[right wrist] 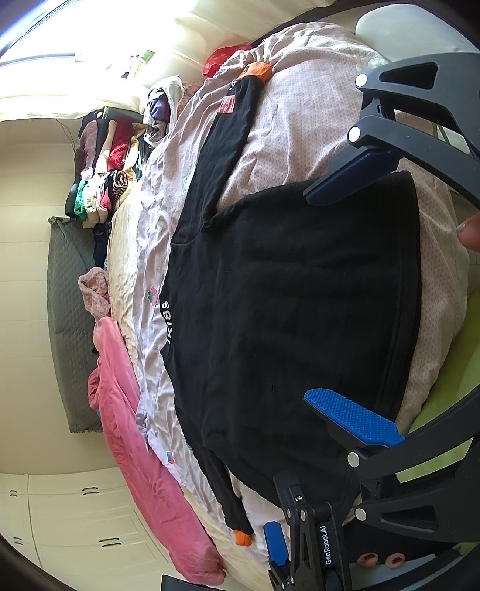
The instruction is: Fold small clothes
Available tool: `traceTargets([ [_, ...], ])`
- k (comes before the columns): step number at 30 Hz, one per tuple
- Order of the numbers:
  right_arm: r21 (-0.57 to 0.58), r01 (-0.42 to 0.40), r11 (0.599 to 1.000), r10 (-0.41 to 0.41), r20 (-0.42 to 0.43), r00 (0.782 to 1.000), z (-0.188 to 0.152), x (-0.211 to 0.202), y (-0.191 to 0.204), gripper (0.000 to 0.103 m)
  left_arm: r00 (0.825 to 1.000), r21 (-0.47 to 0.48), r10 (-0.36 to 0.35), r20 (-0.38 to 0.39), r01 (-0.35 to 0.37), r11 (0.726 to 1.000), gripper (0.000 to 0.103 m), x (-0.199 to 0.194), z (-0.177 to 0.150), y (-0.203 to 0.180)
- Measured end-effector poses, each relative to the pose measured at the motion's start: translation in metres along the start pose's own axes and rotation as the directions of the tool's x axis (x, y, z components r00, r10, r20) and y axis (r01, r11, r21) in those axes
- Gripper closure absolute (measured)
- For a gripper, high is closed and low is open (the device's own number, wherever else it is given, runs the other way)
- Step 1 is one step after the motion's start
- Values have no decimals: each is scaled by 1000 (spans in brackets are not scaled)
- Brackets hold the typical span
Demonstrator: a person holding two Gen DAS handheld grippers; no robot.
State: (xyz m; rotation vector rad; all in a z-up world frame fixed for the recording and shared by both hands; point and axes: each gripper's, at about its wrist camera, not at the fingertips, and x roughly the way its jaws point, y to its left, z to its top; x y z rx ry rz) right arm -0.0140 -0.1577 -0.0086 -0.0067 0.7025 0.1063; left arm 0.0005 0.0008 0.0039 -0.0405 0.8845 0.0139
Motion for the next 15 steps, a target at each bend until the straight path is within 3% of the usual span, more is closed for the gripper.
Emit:
traceTargets([
  [15, -2, -4, 1000, 4, 5, 1000, 1, 2, 4, 4, 1000, 1, 0, 0, 0, 1000, 9, 0, 0, 3],
])
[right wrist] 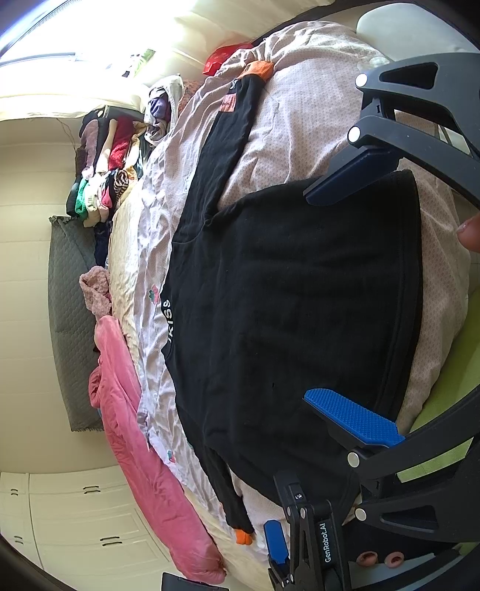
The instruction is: Fold small clothes
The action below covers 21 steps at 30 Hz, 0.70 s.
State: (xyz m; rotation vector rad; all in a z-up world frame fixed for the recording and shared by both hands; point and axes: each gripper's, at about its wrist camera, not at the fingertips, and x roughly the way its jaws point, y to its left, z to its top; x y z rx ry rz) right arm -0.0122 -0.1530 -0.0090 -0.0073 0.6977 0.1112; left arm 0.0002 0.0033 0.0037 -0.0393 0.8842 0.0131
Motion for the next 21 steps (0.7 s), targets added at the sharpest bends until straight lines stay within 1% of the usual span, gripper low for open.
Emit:
traceTargets([
  [6, -2, -10, 1000, 10, -7, 1000, 2, 3, 0, 4, 1000, -8, 3, -4, -3, 1000, 9, 1, 0, 2],
  [8, -9, -2, 1000, 2, -11, 1000, 3, 4, -5, 4, 1000, -10, 4, -5, -4, 1000, 9, 2, 2, 3],
  [12, 12, -7, 1000, 7, -15, 1000, 8, 9, -11, 4, 1000, -15, 6, -14, -6, 1000, 9, 8, 12, 3],
  [21, 25, 15, 1000, -14, -9, 1000, 22, 17, -29, 4, 1000, -18, 9, -21, -10, 1000, 9, 18, 28, 0],
])
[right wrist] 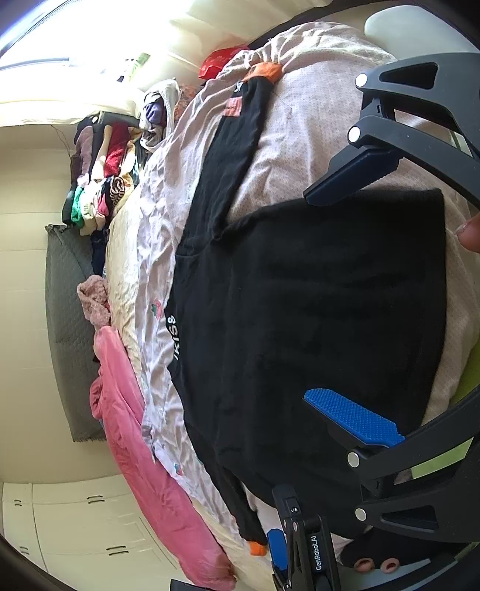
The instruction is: Fold small clothes
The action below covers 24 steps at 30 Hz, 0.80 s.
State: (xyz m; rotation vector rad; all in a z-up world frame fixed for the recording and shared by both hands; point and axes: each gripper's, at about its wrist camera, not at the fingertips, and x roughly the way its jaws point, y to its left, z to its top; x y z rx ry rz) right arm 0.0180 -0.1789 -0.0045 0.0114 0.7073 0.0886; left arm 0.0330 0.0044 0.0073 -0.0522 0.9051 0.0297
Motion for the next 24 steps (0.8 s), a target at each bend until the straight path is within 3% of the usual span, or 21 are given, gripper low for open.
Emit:
traceTargets([
  [24, 123, 89, 988, -90, 3, 996, 37, 35, -66, 4, 999, 5, -21, -24, 21, 1000, 9, 37, 58, -6],
])
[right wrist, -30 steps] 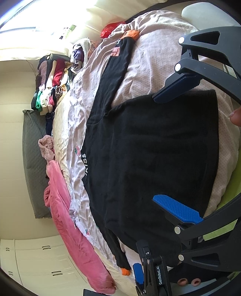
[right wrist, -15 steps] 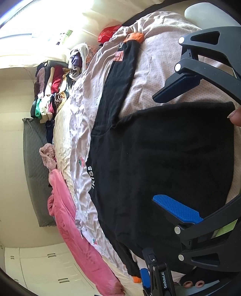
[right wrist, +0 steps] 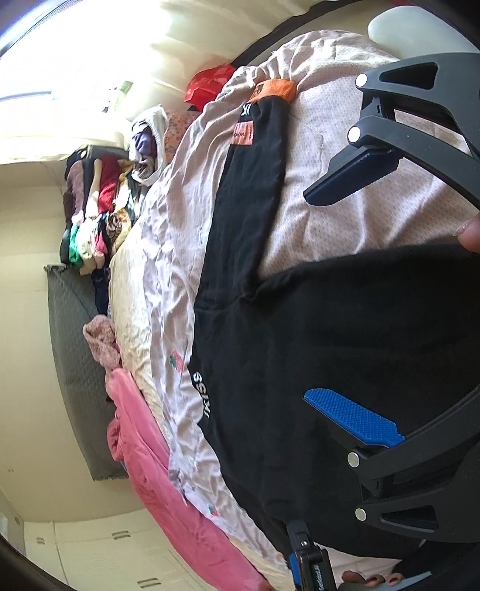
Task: Fold small clothes
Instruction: 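Move the right tool to the orange cuff of the nearest sleeve, then close the right gripper on the orange sleeve cuff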
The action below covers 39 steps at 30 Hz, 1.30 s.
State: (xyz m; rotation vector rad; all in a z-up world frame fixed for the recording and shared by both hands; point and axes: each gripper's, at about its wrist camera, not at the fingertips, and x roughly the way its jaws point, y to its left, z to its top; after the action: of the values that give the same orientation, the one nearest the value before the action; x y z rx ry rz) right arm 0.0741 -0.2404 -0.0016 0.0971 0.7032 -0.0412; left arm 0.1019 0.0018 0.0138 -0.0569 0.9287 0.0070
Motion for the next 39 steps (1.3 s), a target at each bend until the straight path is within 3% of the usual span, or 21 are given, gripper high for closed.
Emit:
traceTargets([
  [10, 63, 90, 994, -91, 15, 996, 24, 21, -40, 4, 1000, 39, -18, 5, 17, 999, 9, 15, 27, -8],
  [14, 112, 110, 988, -112, 9, 994, 32, 31, -65, 4, 1000, 96, -17, 17, 15, 995, 9, 24, 39, -19],
  [24, 199, 215, 956, -215, -18, 976, 50, 49, -136, 4, 997, 130, -70, 26, 66, 989, 9, 50, 79, -45],
  [30, 263, 275, 925, -268, -65, 961, 56, 62, -192, 4, 995, 89, -95, 26, 93, 992, 9, 70, 92, -43],
  [34, 304, 318, 898, -298, -113, 948, 57, 71, -229, 4, 998, 47, -53, 21, 52, 998, 9, 91, 105, -40],
  [39, 347, 319, 882, -279, -161, 947, 55, 84, -266, 5, 999, -14, -39, -12, 38, 999, 9, 117, 111, -41],
])
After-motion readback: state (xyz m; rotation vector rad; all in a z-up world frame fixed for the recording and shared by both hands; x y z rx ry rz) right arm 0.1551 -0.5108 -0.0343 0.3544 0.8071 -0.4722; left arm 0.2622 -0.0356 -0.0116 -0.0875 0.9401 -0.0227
